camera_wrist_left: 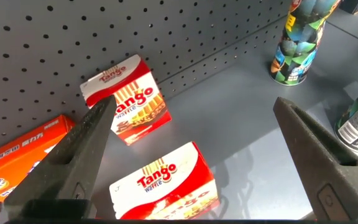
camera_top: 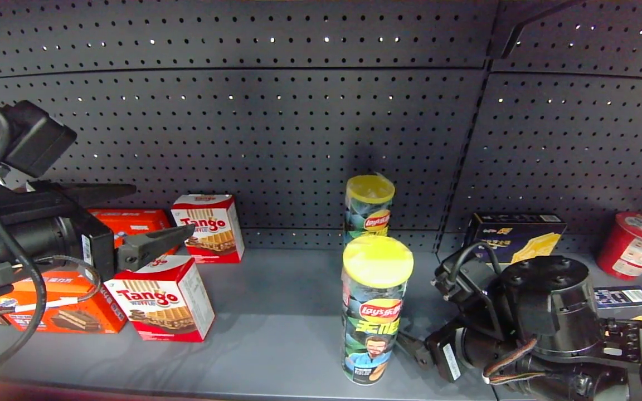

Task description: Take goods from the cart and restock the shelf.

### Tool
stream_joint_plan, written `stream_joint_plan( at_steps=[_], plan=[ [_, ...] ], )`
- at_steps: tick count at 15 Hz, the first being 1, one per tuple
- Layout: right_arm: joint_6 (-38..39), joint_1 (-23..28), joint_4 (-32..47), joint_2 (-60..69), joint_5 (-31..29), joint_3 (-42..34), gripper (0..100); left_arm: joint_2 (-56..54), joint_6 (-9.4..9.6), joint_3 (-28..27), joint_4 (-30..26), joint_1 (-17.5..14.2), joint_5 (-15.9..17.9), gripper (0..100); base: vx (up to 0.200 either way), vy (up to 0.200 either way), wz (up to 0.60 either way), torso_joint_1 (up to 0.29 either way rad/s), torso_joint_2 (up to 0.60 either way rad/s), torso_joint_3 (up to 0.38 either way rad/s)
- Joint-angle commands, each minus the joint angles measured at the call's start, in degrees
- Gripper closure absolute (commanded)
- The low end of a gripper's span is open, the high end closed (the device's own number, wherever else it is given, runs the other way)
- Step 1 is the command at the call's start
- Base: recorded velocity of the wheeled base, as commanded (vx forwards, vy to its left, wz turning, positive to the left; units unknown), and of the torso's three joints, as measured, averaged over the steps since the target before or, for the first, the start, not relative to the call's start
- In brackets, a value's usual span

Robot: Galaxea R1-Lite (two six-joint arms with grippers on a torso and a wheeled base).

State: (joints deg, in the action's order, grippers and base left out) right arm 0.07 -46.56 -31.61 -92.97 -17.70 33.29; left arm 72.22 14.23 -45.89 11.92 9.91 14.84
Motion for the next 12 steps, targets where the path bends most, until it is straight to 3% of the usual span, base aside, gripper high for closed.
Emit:
stream_joint_plan(
  at_steps=[1, 12],
  plan=[
    [0.0, -0.4, 0.0, -0.3, -0.1, -0.1, 0, 0.2, -0.08, 0.0, 0.3, 0.0, 0.0, 0, 0.0, 0.0, 0.0, 0.0, 0.0, 0.0],
    [0.3, -2.4, -0.1, 0.6, -0.5, -0.9, 0, 0.9, 0.19, -1.3, 1.0, 1.0, 0.3, 0, 0.0, 0.0, 0.0, 0.0, 0.0, 0.0]
  ],
)
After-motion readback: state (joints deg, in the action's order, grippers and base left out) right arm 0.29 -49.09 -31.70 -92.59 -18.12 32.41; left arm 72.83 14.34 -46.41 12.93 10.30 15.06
